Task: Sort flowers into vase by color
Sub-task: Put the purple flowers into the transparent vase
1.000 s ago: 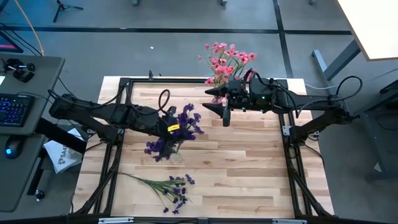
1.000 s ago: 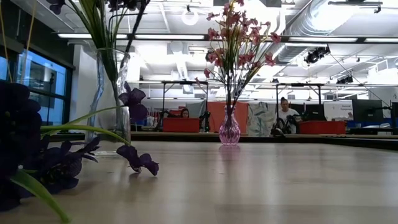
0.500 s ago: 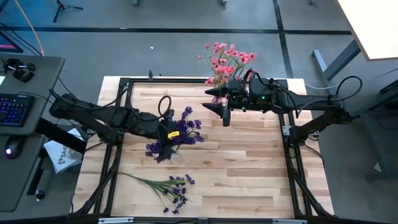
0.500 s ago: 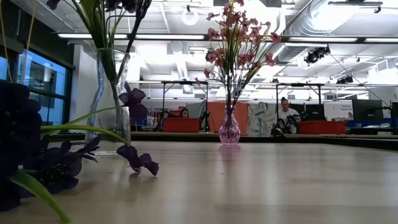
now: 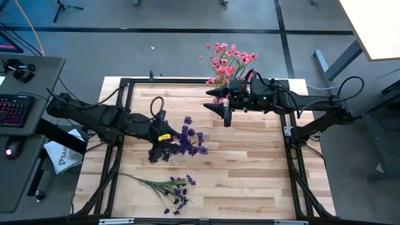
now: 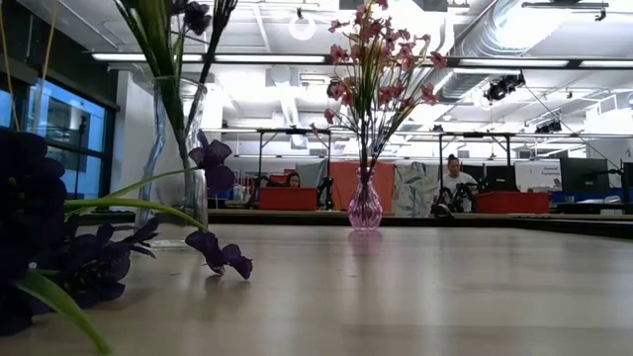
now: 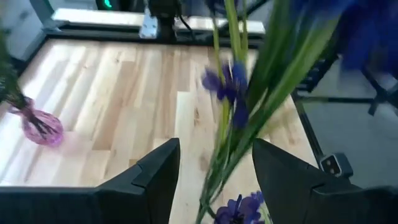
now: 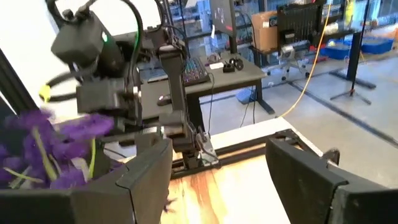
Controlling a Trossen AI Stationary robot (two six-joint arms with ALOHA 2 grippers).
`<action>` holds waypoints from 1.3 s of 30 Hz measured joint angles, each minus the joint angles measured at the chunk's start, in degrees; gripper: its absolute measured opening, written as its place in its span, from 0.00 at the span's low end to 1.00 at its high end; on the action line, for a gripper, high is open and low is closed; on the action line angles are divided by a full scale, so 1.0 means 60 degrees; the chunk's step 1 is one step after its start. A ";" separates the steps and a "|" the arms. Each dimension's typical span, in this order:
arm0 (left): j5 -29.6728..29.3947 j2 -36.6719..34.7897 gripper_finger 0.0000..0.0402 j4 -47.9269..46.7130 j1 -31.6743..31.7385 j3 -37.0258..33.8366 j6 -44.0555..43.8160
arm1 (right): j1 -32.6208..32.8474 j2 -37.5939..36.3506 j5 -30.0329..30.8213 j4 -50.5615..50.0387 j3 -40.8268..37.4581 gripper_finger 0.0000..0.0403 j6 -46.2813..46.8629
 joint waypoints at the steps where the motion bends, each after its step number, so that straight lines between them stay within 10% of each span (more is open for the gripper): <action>1: -0.0101 -0.0072 0.47 0.0001 0.0000 0.0000 0.0000 | 0.0000 0.0000 0.0000 -0.0086 0.0000 0.63 0.0067; 20: -0.1351 -0.2652 0.47 0.0751 -0.0002 0.0000 0.0059 | 0.0053 -0.0693 -0.0237 -0.1482 0.0004 0.63 0.0360; 31: 0.4182 -0.2570 0.47 -0.0232 -0.1239 0.0000 -0.4815 | 0.0989 -0.0736 -0.0258 -0.4599 0.0004 0.63 0.0980; 39: 0.3048 -0.1920 0.47 -0.0929 -0.3138 0.0004 -0.7460 | 0.1334 -0.0736 -0.0258 -0.4689 0.0004 0.63 0.0488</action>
